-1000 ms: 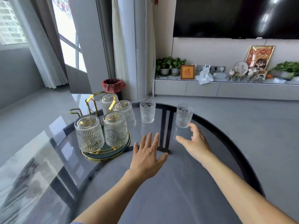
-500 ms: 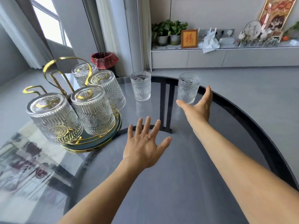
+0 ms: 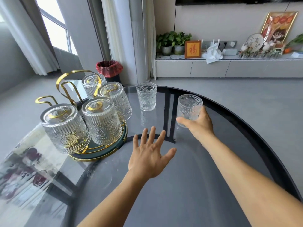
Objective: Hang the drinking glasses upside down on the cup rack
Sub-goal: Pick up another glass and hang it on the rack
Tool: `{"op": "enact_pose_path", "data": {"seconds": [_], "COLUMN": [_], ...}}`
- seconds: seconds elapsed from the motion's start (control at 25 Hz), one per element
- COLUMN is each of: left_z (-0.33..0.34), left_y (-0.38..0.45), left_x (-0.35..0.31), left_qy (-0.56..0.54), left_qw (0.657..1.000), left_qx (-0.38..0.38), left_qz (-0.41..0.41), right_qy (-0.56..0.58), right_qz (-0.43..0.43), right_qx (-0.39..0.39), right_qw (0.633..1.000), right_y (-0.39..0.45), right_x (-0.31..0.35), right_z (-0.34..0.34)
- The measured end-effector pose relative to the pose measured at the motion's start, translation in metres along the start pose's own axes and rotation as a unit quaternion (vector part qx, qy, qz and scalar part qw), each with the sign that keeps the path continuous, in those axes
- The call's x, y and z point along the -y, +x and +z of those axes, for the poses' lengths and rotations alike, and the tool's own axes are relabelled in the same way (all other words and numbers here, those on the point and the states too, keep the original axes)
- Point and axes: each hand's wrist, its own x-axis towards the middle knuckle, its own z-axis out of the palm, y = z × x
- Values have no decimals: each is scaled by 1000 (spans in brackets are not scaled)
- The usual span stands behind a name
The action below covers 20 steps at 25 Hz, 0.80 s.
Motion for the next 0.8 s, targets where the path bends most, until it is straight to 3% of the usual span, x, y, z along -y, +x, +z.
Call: {"op": "enact_pose_path", "data": {"seconds": [0.12, 0.2, 0.32, 0.4, 0.52, 0.6, 0.72, 0.8], "left_z": [-8, -20, -38, -51, -88, -127, -182, -203], "left_y": [-8, -23, -66, -104, -143, -157, -169, -174], "left_x": [-3, -3, -3, -7, -1, 20, 53, 73], "left_qy": [-69, -188, -412, -454, -359, -233, 8, 83], "left_qw": [997, 980, 905, 875, 865, 867, 907, 912], "left_qx": [-16, -49, -64, -160, -348, -435, -415, -395], "left_qz": [-5, -34, -85, -52, 43, 65, 70, 70], "right_qy": [25, 44, 43, 12, -11, -58, -109, -86], "right_qz": [16, 32, 20, -30, -124, -191, -262, -273], "right_qx": [41, 70, 114, 109, 103, 114, 140, 169], "right_qw": [999, 996, 992, 993, 987, 973, 949, 943], "right_y": [-50, -85, -128, -151, -176, -191, -207, -218], "right_x": [-3, 5, 32, 60, 119, 161, 212, 236], "right_z": [-13, -21, -30, -29, -21, -16, -8, -1]}}
